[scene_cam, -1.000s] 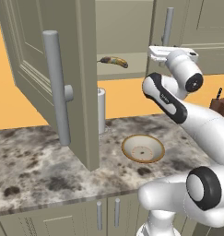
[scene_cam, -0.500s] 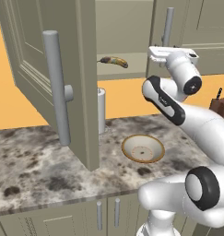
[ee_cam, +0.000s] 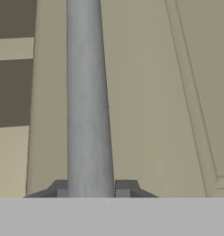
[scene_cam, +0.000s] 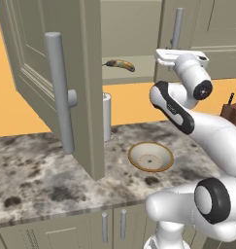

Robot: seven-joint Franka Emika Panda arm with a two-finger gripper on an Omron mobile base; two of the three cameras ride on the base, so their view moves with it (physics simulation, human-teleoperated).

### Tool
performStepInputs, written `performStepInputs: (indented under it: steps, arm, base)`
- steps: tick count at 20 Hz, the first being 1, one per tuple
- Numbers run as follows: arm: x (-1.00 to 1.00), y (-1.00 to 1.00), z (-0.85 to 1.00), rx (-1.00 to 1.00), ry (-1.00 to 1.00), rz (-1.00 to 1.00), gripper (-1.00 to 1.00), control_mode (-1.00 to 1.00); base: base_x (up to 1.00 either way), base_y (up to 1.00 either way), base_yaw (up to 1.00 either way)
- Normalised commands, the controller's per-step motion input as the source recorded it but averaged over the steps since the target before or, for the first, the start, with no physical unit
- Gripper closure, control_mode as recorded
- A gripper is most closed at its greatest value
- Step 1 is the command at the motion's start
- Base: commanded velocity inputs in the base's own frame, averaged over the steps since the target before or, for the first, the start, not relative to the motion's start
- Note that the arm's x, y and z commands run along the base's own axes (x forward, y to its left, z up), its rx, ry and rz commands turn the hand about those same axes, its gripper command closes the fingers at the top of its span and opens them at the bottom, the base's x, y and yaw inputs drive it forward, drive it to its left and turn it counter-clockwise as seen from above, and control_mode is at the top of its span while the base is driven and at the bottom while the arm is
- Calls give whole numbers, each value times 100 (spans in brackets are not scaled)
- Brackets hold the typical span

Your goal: Open the cabinet. Pick the banana and apple from the cabinet and place them into the bowl. Then close the cabinet.

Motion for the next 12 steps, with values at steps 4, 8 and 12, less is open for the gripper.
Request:
performStepInputs:
  steps: [4,8,12]
  arm:
    - [-54,-76,25,12,7,0,100,-100]
    - [-83,-100,45,19,0,0,100,-100]
    - [-94,-100,56,22,0,0,100,-100]
  base:
    - [0,0,0]
    - [0,0,0]
    - [0,0,0]
